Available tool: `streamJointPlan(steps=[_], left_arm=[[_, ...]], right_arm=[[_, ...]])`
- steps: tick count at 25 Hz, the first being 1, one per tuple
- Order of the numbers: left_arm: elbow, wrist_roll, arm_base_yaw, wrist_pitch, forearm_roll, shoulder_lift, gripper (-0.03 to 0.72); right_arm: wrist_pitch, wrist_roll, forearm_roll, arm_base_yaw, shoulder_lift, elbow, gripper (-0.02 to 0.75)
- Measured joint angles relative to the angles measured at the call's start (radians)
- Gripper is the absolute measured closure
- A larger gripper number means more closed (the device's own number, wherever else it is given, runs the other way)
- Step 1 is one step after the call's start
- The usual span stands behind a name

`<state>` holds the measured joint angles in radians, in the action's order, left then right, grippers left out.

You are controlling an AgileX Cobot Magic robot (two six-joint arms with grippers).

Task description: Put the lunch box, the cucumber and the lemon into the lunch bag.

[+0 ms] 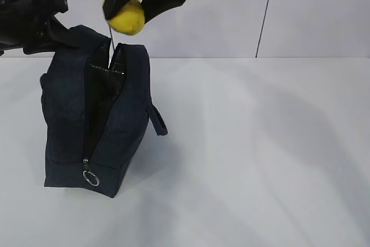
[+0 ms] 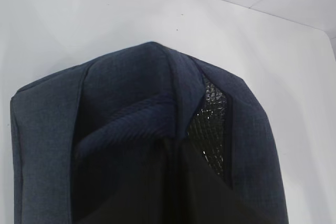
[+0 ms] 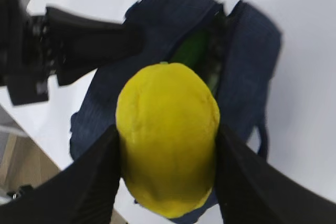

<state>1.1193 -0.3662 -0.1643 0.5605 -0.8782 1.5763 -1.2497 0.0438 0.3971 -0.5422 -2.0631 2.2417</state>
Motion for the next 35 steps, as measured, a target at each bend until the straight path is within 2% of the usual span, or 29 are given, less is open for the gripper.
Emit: streamJointPlan(steps=[4, 9, 18, 35], left_arm=[[0.000, 0.000, 0.000, -0.002, -0.002, 0.000, 0.680], [0.000, 0.000, 0.000, -0.002, -0.003, 0.000, 0.680], [0.000, 0.000, 0.000, -0.002, -0.006, 0.000, 0.680], [0.000, 0.000, 0.000, -0.002, -0.006, 0.000, 0.680]], right_arm=[[0.000, 0.014, -0.038, -0.039, 0.000, -0.053, 0.319], [-0.002, 0.019, -0.078, -0.047, 0.000, -0.093, 0.319], [-0.002, 0.019, 0.038, -0.047, -0.065, -0.095, 0.319], [0.130, 0.005, 0.012, -0.047, -0.088, -0.095, 0.319]])
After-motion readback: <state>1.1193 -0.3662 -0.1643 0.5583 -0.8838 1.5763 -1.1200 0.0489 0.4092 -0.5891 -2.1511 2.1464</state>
